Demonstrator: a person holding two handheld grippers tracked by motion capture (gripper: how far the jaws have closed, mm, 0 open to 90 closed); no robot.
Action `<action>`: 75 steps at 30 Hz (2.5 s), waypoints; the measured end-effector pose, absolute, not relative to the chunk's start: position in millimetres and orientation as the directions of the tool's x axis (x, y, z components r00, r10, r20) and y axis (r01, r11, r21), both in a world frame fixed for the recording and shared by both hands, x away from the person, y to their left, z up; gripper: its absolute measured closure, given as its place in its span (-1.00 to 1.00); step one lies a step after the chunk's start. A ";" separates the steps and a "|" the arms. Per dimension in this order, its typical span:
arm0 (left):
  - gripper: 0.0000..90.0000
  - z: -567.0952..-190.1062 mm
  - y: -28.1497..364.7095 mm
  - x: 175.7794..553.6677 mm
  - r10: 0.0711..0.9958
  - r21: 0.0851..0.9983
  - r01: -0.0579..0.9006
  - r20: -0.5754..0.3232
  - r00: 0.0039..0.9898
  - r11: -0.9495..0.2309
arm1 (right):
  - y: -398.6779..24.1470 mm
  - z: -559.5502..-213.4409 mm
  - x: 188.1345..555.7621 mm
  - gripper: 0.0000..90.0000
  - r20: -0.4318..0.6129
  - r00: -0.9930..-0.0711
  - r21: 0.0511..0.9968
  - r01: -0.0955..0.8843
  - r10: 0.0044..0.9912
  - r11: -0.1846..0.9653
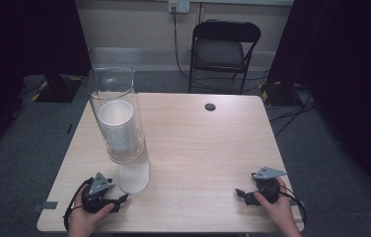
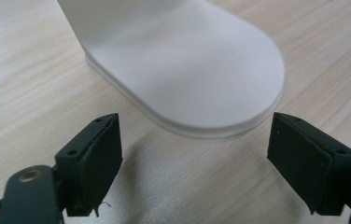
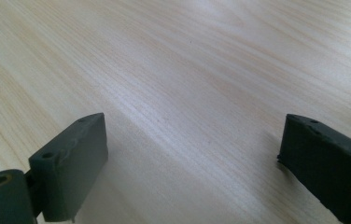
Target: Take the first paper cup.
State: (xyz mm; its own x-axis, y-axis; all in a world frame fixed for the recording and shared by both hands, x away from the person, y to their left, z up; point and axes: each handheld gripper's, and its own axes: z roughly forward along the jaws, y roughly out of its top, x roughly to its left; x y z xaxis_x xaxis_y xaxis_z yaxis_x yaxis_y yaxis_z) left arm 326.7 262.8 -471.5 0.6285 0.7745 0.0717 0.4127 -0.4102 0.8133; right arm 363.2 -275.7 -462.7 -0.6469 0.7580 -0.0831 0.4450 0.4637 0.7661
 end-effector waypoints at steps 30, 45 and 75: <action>-0.56 -402.6 250.3 325.0 0.839 0.985 0.159 -0.032 0.543 -0.065 | -275.7 -462.8 363.2 -0.84 -0.085 -0.648 0.766 0.443 0.757 0.465; -0.45 -419.1 216.8 350.9 0.891 0.998 0.052 0.018 0.453 -0.046 | -275.7 -462.6 363.1 -0.84 -0.085 -0.646 0.765 0.445 0.758 0.465; -0.17 -453.7 216.1 355.7 0.895 0.904 0.298 0.167 0.414 -0.306 | -277.0 -462.6 362.2 -0.84 -0.088 -0.658 0.765 0.437 0.748 0.473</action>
